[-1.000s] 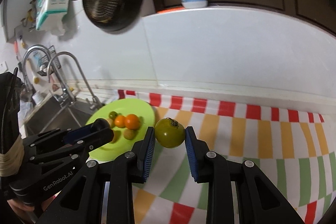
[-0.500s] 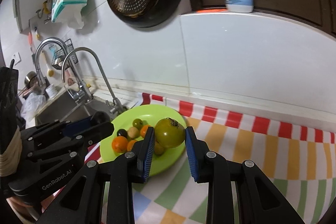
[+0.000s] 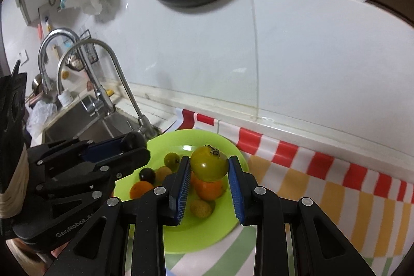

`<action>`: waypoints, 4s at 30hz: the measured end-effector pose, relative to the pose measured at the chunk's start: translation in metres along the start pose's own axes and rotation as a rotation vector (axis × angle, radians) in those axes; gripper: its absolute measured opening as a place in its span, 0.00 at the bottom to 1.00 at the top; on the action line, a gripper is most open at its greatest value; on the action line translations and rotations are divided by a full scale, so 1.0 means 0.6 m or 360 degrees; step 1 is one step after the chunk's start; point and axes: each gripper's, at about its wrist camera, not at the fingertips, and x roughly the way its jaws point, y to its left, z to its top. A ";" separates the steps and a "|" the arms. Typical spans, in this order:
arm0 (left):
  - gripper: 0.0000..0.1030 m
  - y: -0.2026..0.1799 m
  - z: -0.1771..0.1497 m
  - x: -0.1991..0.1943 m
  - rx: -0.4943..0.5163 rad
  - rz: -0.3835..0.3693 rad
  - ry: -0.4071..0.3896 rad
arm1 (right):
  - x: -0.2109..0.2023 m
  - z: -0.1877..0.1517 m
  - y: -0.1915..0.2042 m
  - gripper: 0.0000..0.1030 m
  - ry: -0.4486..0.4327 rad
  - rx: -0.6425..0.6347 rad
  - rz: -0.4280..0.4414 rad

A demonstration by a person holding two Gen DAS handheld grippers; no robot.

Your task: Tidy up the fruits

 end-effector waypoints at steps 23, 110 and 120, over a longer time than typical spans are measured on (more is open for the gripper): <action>0.31 0.018 0.010 0.093 0.0091 0.0018 0.0145 | 0.109 0.009 -0.035 0.31 0.0159 0.0069 0.0088; 1.00 -0.214 -0.145 -0.396 0.0106 0.0027 -0.0414 | -0.520 -0.249 0.049 0.81 -0.0473 0.0330 -0.0753; 1.00 -0.215 -0.146 -0.399 0.0111 0.0034 -0.0413 | -0.522 -0.249 0.051 0.81 -0.0476 0.0334 -0.0759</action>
